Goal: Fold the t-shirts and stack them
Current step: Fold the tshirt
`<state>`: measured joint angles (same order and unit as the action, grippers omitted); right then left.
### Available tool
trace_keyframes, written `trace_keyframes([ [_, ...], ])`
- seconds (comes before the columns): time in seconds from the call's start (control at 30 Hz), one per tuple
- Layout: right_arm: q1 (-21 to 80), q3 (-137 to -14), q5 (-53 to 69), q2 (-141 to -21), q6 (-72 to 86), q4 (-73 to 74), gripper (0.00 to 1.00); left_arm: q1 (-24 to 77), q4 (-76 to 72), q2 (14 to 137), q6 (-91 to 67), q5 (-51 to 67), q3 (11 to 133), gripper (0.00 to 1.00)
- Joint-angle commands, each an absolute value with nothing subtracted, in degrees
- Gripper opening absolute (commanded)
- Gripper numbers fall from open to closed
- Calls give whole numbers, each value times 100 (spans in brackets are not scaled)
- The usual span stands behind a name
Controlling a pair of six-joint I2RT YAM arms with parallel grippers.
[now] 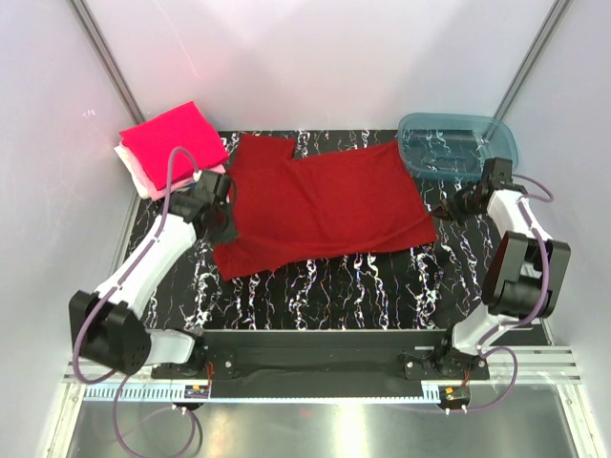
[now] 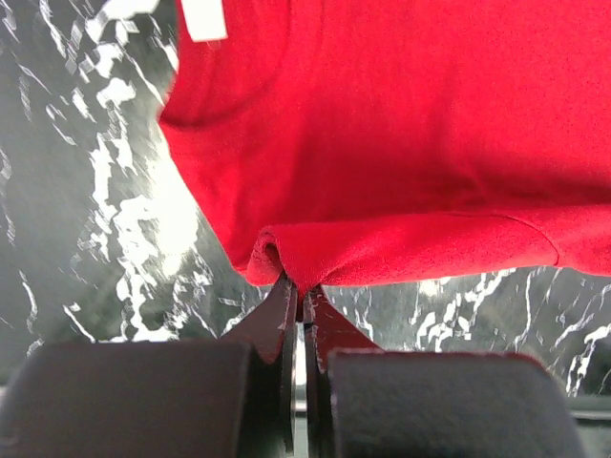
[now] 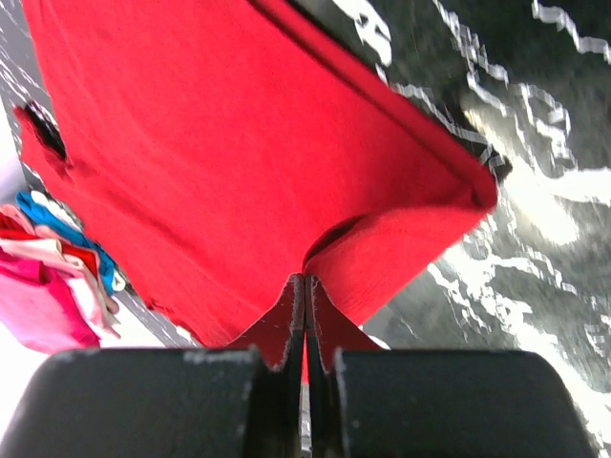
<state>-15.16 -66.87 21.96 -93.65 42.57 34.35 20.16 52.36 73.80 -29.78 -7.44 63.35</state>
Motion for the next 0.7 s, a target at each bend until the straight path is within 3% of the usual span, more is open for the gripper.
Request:
trace_keyframes([
  [0.0, -1521, -7198, 2057, -9606, 4307, 3287, 0, 1723, 5062, 7681, -2409, -527, 7055, 0],
  [0.3, -1442, -8103, 1995, -10449, 4236, 3454, 0, 1512, 5387, 8938, -1943, -764, 8032, 0],
  [0.67, -1116, -8779, 1986, -11293, 4236, 3445, 0, 1222, 5370, 9773, -1723, -791, 8235, 0],
])
